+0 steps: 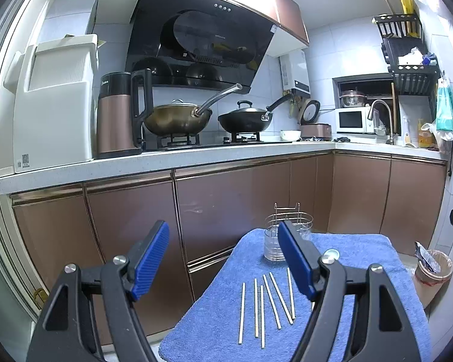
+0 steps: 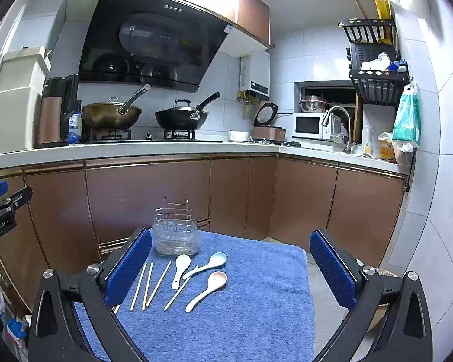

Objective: Organize utensils
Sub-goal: 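Move both tools forward toward the utensils on the blue towel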

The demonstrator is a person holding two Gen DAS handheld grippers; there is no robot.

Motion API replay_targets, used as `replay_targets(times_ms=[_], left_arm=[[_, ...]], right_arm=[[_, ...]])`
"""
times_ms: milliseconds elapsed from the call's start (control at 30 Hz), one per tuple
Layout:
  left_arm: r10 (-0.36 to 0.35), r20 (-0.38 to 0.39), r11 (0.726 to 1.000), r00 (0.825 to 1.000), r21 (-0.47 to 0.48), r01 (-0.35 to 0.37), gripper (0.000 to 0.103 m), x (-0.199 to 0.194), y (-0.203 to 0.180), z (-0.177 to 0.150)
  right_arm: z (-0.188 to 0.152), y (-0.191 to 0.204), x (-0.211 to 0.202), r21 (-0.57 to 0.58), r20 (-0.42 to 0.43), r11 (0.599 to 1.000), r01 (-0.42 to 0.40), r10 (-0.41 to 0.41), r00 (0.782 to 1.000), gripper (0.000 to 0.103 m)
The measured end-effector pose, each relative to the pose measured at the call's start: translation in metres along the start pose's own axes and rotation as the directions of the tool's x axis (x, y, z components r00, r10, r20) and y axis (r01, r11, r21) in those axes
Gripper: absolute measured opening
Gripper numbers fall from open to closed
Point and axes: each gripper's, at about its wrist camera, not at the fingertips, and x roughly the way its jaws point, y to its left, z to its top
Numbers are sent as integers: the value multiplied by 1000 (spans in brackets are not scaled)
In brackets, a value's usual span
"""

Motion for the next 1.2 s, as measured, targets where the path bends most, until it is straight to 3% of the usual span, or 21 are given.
replay_targets(times_ms=[1200], left_arm=[[-6,-79,1000,997,9,7,73,35,-16,-2]], right_arm=[[-9,-18,30,33,-7,999,21,-21,1000,103]])
